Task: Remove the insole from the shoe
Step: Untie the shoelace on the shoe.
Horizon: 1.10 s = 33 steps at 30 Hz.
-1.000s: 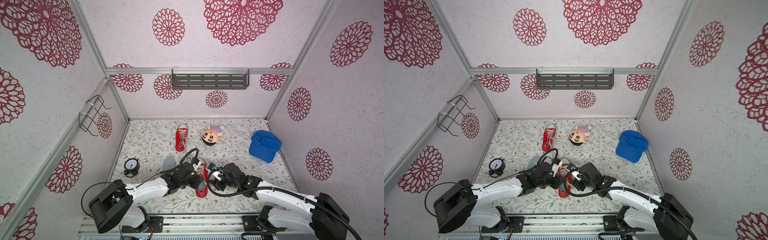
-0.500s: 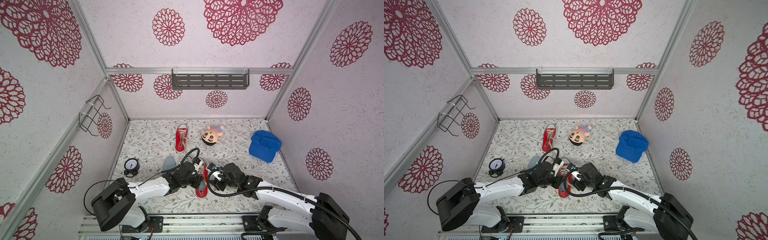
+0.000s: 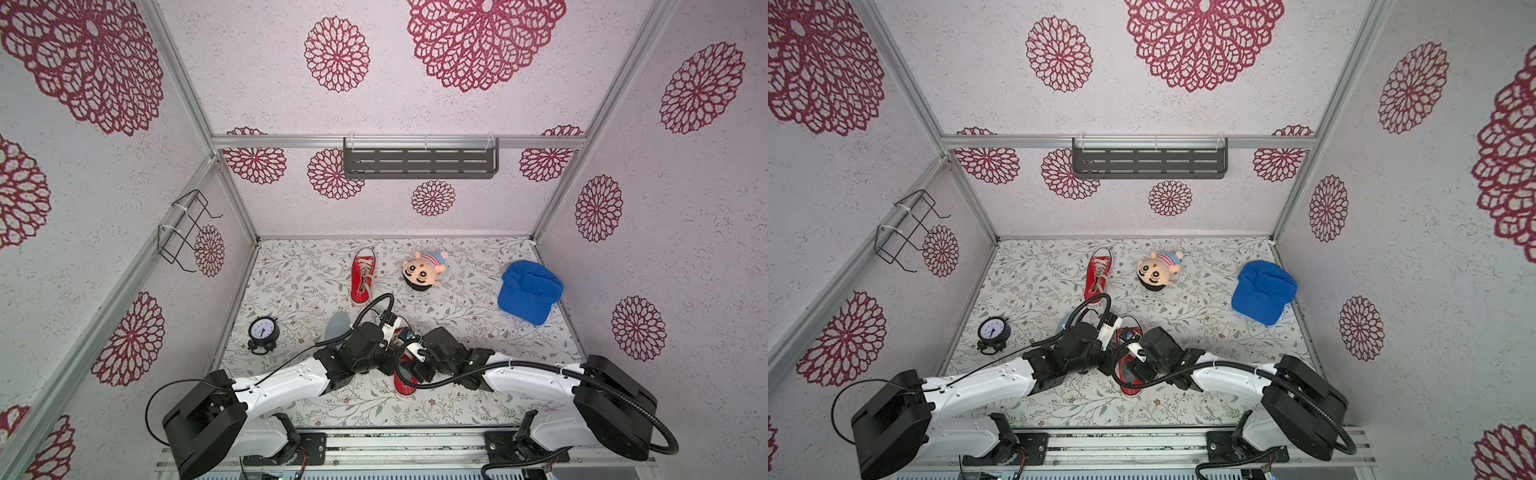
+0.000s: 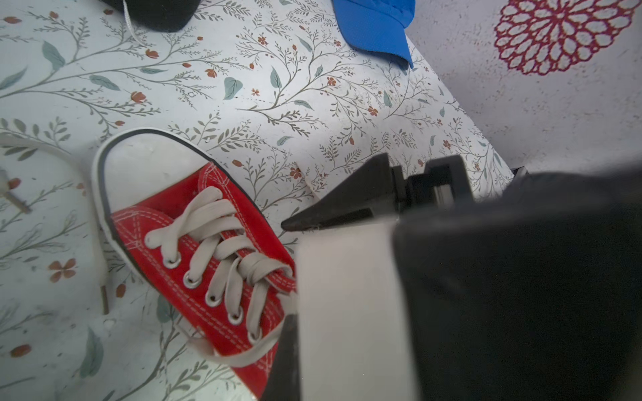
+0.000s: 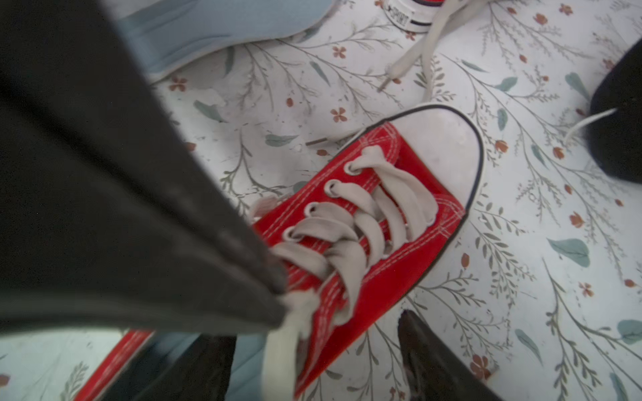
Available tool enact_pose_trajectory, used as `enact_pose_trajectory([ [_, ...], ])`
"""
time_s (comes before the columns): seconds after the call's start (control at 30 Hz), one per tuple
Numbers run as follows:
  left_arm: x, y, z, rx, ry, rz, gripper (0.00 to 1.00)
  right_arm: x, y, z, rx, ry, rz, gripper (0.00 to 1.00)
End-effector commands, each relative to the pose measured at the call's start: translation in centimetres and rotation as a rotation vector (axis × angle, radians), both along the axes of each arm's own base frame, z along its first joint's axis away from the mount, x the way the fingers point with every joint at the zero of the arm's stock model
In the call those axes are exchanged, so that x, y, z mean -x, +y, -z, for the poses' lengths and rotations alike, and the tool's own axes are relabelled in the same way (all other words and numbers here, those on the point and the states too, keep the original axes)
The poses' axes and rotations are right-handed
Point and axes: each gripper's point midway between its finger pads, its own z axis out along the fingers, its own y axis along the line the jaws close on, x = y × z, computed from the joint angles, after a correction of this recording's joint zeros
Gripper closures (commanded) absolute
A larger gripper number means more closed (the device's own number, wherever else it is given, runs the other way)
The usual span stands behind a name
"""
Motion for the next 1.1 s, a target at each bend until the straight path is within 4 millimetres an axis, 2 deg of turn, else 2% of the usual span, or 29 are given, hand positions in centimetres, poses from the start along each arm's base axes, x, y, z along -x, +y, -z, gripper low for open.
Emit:
enact_pose_trajectory([
  [0.0, -0.3, 1.6, -0.3, -0.037, -0.046, -0.042, 1.0, -2.1, -1.3, -1.4, -0.013, -0.04, 0.18, 0.3],
  [0.33, -1.8, 5.6, -0.9, -0.003, -0.065, -0.198, 1.0, -1.0, -7.5, 1.0, 0.072, 0.062, 0.463, 0.33],
  [0.4, -2.0, 6.1, -0.8, 0.009, -0.062, -0.216, 1.0, -0.8, -7.8, 1.0, 0.071, 0.063, 0.463, 0.34],
  [0.43, -2.0, 6.1, -0.8, 0.016, -0.06, -0.214, 1.0, -0.7, -7.1, 0.7, 0.047, 0.059, 0.418, 0.34],
  [0.53, -1.7, 5.2, -1.5, 0.067, -0.064, -0.169, 1.0, 0.8, -3.0, -1.5, -0.115, 0.045, 0.175, 0.32],
  [0.63, -1.3, 4.1, -2.2, 0.121, -0.063, -0.116, 1.0, 2.0, -0.5, -4.3, -0.255, -0.029, -0.017, 0.2],
  [0.7, -1.2, 3.6, -2.5, 0.147, -0.062, -0.096, 1.0, 2.5, 0.3, -5.3, -0.297, -0.071, -0.088, 0.12],
  [0.77, -1.0, 3.1, -2.8, 0.176, -0.06, -0.08, 1.0, 2.4, 0.6, -5.6, -0.291, -0.1, -0.114, 0.11],
  [1.07, -0.6, 1.9, -3.6, 0.234, -0.058, -0.027, 1.0, -0.2, 2.5, -6.1, -0.26, -0.2, -0.097, 0.14],
])
